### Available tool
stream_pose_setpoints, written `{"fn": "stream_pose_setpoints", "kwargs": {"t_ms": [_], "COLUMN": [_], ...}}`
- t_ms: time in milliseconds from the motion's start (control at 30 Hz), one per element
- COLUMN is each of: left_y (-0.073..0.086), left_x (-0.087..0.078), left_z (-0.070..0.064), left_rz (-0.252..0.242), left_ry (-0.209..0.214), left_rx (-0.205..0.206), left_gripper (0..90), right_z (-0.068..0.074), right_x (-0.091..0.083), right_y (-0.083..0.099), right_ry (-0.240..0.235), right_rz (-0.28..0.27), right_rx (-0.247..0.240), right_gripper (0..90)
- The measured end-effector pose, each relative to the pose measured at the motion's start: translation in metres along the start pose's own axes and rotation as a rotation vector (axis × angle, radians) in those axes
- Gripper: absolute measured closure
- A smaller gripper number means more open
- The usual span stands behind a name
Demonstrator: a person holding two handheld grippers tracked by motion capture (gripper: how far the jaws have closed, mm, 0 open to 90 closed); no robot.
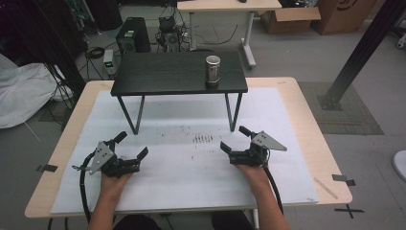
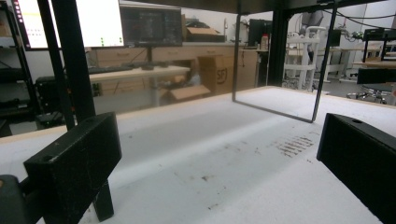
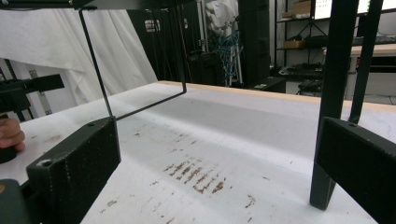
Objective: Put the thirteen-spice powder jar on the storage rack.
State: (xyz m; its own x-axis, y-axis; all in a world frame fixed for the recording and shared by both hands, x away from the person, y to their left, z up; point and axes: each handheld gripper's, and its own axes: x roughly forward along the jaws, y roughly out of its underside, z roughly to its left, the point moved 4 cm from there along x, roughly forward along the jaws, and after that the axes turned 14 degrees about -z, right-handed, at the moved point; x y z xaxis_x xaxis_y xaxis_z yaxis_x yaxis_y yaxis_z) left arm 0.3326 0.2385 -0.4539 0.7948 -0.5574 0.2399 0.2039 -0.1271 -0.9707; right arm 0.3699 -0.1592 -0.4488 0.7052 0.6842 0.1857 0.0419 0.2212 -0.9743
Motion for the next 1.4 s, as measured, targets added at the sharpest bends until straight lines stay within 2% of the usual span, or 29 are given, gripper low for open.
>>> {"fn": "stream_pose_setpoints", "kwargs": {"t_ms": [133,300,400,533,1400], "left_y": [0.000,0.000,0.000,0.000,0.000], "left_x": [0.000,0.000,0.000,0.000,-0.001], "left_z": [0.000,0.000,0.000,0.000,0.000], "left_rz": [0.001,0.000,-0.002,-0.003,-0.004], "left_ry": [0.000,0.000,-0.001,0.000,-0.001], "left_rx": [-0.001,-0.002,-0.001,0.000,0.002], "left_gripper": [0.2,0.2,0.2,0.2,0.2], "right_z": [0.000,0.002,0.005,0.011,0.013], "right_x": [-0.001,-0.003,-0.006,-0.008,-0.010], "right_y": [0.005,0.005,0.005,0.005,0.005], "right_ry": [0.006,0.009,0.018,0.006,0.003], "right_rz": [0.009,-0.011,-0.046,-0.067,-0.087], "right_rx": [-0.009,-0.024,-0.062,-0.123,-0.139], "right_gripper": [0.1,0.0,0.0,0.0,0.0]}}
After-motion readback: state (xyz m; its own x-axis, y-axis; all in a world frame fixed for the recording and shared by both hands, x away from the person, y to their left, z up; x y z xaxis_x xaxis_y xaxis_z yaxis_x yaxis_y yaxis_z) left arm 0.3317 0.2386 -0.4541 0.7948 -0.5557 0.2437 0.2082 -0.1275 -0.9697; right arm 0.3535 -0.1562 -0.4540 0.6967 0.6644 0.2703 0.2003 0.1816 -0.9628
